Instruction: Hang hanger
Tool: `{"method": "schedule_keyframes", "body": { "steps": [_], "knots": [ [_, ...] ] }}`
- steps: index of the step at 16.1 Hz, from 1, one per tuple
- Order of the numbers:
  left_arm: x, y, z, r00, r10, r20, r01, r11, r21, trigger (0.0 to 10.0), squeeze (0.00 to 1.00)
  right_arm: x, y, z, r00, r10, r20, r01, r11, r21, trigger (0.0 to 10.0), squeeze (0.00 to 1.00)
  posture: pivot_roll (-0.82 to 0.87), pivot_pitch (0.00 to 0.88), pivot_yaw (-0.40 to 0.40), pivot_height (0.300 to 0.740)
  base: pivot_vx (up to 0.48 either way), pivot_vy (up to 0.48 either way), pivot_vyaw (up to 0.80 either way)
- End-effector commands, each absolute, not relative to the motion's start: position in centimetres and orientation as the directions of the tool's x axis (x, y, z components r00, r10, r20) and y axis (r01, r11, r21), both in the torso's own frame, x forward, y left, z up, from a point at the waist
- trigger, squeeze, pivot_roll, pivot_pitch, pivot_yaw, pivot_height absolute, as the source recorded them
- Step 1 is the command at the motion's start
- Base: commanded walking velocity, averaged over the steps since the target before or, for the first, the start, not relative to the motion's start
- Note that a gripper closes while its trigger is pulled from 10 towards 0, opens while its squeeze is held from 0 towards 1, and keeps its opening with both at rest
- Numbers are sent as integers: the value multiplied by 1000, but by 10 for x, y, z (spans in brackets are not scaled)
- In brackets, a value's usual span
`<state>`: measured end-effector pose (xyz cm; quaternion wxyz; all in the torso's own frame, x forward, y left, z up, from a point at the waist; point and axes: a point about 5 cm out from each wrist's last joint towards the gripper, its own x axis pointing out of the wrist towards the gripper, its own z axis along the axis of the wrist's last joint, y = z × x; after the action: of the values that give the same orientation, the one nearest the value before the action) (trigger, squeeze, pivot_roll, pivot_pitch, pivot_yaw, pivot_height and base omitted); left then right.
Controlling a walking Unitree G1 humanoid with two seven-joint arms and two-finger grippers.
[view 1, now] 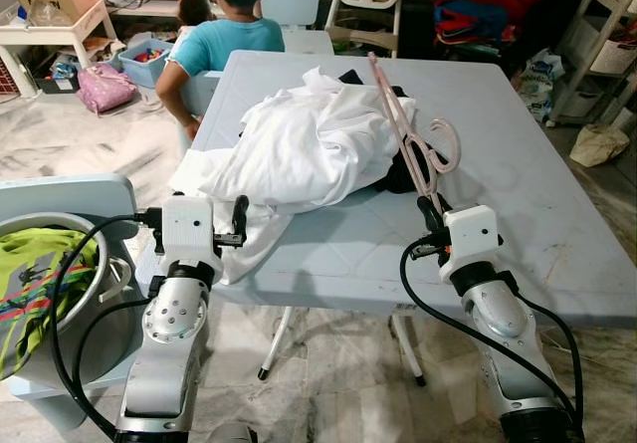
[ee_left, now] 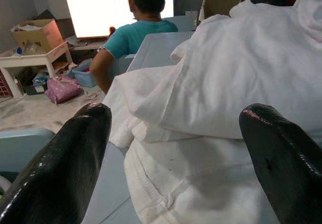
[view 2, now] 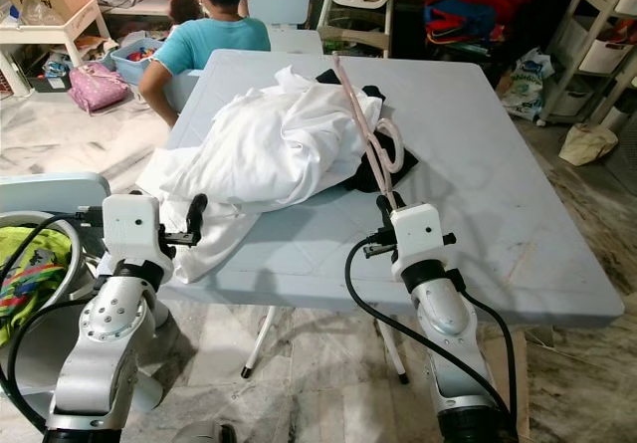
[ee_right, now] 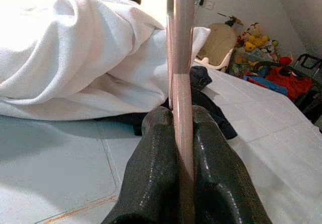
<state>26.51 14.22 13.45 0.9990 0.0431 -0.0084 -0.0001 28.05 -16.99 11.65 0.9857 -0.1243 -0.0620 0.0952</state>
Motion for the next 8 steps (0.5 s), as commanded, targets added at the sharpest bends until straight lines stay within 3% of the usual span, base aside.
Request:
{"method": "schedule_keyframes", "body": {
  "steps": [1, 2, 8],
  "knots": [
    [267, 139, 137, 1000, -9, 29, 7, 996, 92, 10000, 0, 281, -173, 111, 980, 186, 71, -164, 957, -239, 10000, 0, 32, 0, -21, 740, 0, 0, 0],
    [267, 139, 136, 1000, -12, 20, 10, 996, 92, 10000, 0, 280, -174, 112, 980, 185, 74, -163, 958, -238, 10000, 0, 31, 0, -20, 740, 0, 0, 0],
    [265, 136, 134, 999, -30, 12, 28, 994, 107, 10000, 0, 278, -174, 110, 981, 181, 68, -160, 958, -237, 10000, 0, 28, 6, -17, 740, 0, 480, 0]
  ]
}}
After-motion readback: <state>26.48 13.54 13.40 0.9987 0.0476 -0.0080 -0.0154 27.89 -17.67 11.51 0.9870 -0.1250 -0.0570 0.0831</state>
